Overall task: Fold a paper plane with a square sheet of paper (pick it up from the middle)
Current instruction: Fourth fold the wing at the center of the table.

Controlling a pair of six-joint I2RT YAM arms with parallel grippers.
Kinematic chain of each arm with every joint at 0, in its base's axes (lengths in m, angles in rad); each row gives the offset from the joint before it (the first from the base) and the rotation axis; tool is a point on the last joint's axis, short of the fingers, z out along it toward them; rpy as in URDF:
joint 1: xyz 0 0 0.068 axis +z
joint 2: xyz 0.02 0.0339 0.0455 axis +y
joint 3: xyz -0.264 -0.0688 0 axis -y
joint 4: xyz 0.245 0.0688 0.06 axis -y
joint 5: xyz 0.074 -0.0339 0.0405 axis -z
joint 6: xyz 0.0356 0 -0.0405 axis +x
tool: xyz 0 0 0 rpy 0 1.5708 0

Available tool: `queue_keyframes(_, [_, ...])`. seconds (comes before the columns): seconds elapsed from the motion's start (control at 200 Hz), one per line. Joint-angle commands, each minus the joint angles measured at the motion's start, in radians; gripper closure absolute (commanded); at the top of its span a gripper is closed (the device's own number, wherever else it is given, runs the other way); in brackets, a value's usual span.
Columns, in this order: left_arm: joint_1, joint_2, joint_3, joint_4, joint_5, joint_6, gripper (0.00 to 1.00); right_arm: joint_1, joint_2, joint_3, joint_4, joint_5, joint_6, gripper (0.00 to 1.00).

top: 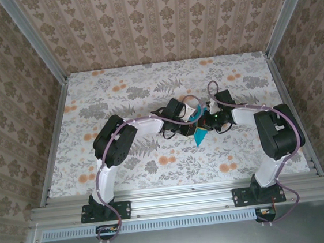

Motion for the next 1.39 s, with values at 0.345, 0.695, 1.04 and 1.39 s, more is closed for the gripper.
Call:
queue_keyframes(0.345, [0.03,-0.025,-0.116,0.085,0.037,-0.029,1.0,0.016,0.065,0.023,0.039,-0.024,0.03,0.99])
queue_keyframes(0.695, [0.036,-0.053,-0.113,0.101,0.063,-0.046,1.0,0.017,0.102,0.023,0.047,-0.026,0.024,0.99])
queue_keyframes(1.04, [0.036,-0.128,-0.123,0.118,0.061,-0.087,0.95,0.018,0.119,0.021,0.036,-0.011,0.007,0.99])
queue_keyframes(1.39, [0.034,-0.086,-0.089,0.027,-0.001,-0.055,1.0,0.017,0.111,0.022,0.041,-0.022,0.012,0.99])
